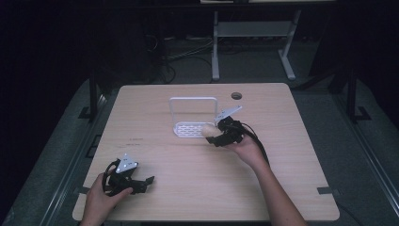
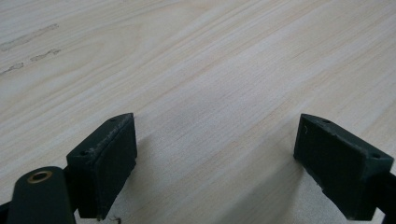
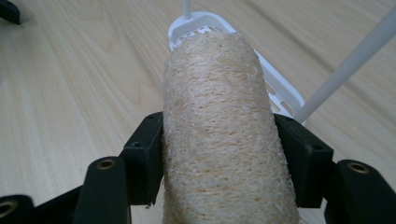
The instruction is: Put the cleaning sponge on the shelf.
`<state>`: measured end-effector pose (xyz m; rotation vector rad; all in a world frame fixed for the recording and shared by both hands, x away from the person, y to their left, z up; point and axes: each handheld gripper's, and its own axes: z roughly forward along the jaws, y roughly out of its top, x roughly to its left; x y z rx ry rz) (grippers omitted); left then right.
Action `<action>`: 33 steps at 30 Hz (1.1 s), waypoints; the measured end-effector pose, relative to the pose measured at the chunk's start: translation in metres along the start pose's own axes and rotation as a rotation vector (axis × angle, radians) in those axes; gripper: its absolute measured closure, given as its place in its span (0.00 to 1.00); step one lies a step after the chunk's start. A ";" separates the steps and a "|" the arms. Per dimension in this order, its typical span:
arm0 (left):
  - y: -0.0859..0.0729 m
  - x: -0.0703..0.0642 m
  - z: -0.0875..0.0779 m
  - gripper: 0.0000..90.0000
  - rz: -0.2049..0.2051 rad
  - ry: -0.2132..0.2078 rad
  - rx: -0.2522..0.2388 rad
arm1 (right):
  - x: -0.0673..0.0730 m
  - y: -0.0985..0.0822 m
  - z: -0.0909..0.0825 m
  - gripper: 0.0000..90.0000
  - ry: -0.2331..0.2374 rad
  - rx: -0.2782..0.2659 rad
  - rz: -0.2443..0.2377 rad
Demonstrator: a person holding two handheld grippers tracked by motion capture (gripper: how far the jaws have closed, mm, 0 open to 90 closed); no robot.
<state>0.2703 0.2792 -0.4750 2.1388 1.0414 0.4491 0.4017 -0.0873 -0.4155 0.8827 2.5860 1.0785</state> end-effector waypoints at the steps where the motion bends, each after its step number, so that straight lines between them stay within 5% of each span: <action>1: 0.000 0.000 0.000 0.14 0.000 0.000 0.000 | 0.000 0.000 0.000 0.43 0.000 0.000 0.000; 33: 0.000 0.000 0.000 0.14 0.001 0.001 0.000 | 0.012 0.037 0.036 0.43 -0.024 -0.007 -0.011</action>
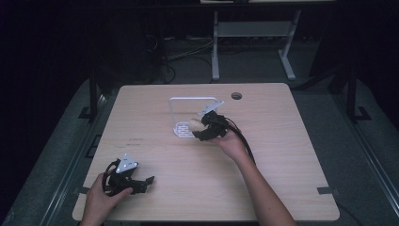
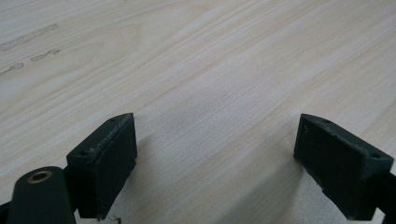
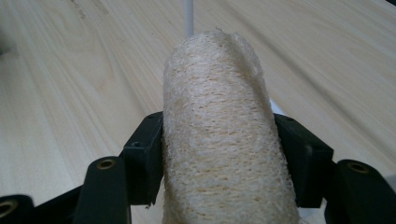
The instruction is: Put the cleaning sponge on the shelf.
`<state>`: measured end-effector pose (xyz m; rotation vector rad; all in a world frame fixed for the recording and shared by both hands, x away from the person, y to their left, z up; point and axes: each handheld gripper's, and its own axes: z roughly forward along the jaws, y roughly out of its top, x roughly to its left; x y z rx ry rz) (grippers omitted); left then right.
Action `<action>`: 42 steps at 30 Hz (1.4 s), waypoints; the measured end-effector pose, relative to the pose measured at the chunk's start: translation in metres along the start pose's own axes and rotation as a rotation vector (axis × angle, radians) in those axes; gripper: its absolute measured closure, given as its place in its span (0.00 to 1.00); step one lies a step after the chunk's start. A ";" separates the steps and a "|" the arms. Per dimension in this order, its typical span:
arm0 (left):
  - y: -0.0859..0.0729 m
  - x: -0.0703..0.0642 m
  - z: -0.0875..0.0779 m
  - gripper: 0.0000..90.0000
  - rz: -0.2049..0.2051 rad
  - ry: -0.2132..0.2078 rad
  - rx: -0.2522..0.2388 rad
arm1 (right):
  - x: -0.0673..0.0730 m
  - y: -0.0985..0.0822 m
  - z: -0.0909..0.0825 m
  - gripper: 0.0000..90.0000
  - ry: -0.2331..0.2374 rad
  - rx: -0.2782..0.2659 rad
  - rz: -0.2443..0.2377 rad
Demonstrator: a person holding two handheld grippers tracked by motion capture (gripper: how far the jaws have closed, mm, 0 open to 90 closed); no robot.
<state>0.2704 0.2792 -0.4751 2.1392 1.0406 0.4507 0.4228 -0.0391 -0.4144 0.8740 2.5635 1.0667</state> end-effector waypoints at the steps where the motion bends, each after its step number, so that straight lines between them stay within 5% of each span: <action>1: 0.000 0.000 0.000 0.14 0.000 0.000 0.000 | 0.000 0.003 0.003 0.43 -0.006 0.000 0.000; 24: 0.000 0.000 0.000 0.14 -0.002 0.000 -0.002 | 0.000 0.010 0.050 0.43 -0.056 0.062 -0.024; 42: 0.000 0.000 0.000 0.14 -0.001 -0.001 -0.001 | -0.003 0.007 0.064 0.42 -0.065 0.088 -0.021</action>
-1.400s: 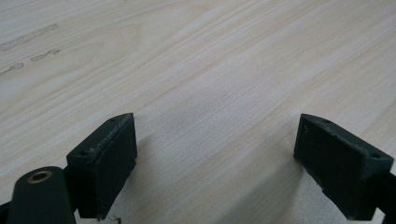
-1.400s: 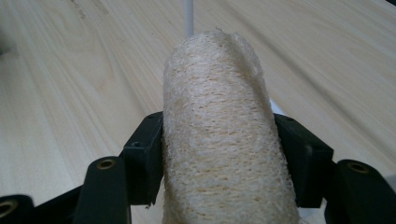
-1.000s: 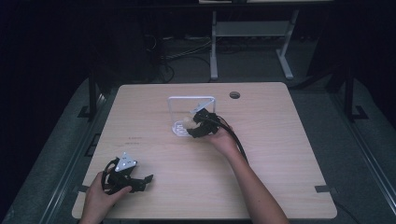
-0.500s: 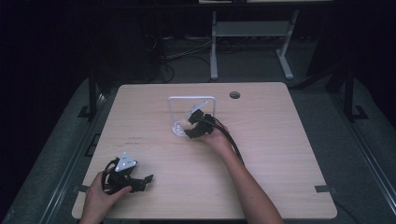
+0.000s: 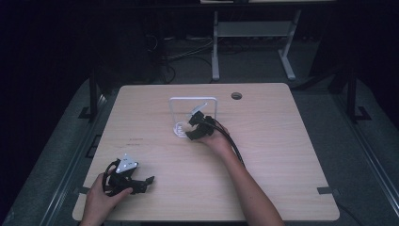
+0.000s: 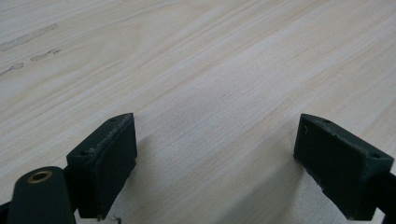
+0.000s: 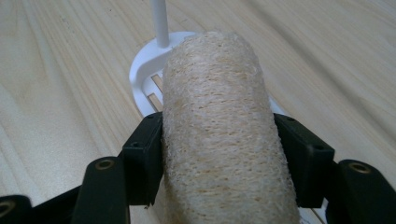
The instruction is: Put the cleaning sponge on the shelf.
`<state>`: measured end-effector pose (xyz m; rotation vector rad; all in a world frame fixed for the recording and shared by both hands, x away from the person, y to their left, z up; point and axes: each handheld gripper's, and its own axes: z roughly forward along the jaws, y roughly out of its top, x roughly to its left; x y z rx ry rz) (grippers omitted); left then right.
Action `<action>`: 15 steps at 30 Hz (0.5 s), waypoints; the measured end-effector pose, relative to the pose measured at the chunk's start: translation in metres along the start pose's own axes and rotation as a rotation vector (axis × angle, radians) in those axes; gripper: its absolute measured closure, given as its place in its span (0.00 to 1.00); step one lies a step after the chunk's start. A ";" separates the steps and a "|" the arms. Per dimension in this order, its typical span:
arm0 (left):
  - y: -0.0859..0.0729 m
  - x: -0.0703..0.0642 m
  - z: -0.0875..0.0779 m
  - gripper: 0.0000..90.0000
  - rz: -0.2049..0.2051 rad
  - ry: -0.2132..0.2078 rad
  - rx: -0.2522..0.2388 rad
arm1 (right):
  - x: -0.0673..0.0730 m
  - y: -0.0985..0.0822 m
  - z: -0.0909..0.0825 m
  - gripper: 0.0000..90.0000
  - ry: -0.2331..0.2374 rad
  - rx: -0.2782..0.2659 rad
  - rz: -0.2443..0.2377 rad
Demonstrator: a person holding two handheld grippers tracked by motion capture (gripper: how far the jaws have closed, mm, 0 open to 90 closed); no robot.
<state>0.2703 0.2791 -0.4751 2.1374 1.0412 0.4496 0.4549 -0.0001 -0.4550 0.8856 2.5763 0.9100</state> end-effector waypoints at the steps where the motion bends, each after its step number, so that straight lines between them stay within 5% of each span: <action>1: 0.000 0.000 0.000 0.14 0.000 0.000 0.000 | 0.000 0.000 0.000 0.42 0.002 0.000 0.000; 15: 0.000 0.000 0.000 0.14 0.000 0.000 0.000 | 0.000 0.001 0.004 0.40 -0.002 0.012 -0.002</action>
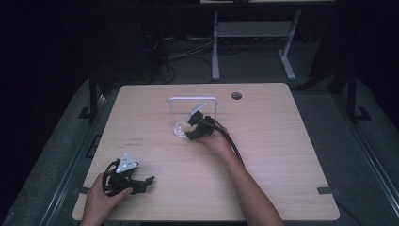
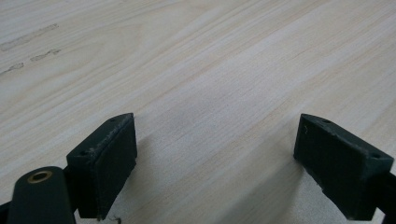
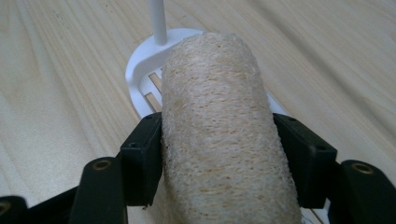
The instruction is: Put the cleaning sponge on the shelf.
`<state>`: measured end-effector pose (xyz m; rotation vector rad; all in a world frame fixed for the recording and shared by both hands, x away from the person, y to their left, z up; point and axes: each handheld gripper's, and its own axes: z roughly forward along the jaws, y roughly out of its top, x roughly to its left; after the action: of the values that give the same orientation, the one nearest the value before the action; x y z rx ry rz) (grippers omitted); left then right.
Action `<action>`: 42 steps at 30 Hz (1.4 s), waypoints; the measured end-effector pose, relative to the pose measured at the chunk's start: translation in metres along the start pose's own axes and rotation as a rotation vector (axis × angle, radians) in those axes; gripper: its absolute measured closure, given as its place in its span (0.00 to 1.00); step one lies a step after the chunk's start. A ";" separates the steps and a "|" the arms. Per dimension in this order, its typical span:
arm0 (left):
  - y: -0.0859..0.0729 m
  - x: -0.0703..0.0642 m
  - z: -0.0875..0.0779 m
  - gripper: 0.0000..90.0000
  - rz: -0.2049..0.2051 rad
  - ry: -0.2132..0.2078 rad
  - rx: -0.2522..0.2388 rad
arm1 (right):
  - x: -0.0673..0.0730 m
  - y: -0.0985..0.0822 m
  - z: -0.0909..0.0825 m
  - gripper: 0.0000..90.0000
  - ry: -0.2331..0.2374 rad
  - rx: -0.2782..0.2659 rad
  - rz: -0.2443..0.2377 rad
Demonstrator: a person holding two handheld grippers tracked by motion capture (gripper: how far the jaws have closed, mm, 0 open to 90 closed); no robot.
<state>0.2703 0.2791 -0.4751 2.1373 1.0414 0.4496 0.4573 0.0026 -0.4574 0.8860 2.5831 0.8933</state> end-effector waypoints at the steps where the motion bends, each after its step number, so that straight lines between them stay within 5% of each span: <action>1: 0.000 0.000 0.000 0.14 0.000 0.000 0.000 | 0.000 0.000 0.000 0.39 -0.001 0.001 -0.001; 9: 0.000 0.000 0.000 0.14 0.000 0.000 -0.001 | 0.001 0.002 -0.008 0.34 0.002 -0.023 0.003; 19: 0.000 0.000 0.000 0.14 0.001 0.001 -0.002 | 0.004 0.003 -0.039 0.39 0.001 -0.074 0.002; 29: 0.000 0.000 0.000 0.14 -0.001 0.000 -0.001 | 0.018 -0.009 -0.066 0.66 0.040 -0.096 -0.025; 35: 0.000 0.000 0.000 0.14 0.001 0.001 0.001 | 0.026 -0.017 -0.066 0.98 0.102 -0.081 -0.038; 42: 0.000 0.000 0.000 0.14 0.001 0.000 0.001 | 0.032 -0.024 -0.052 1.00 0.141 -0.044 -0.042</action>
<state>0.2703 0.2792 -0.4751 2.1386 1.0409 0.4494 0.3993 -0.0170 -0.4340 0.7802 2.6775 1.0313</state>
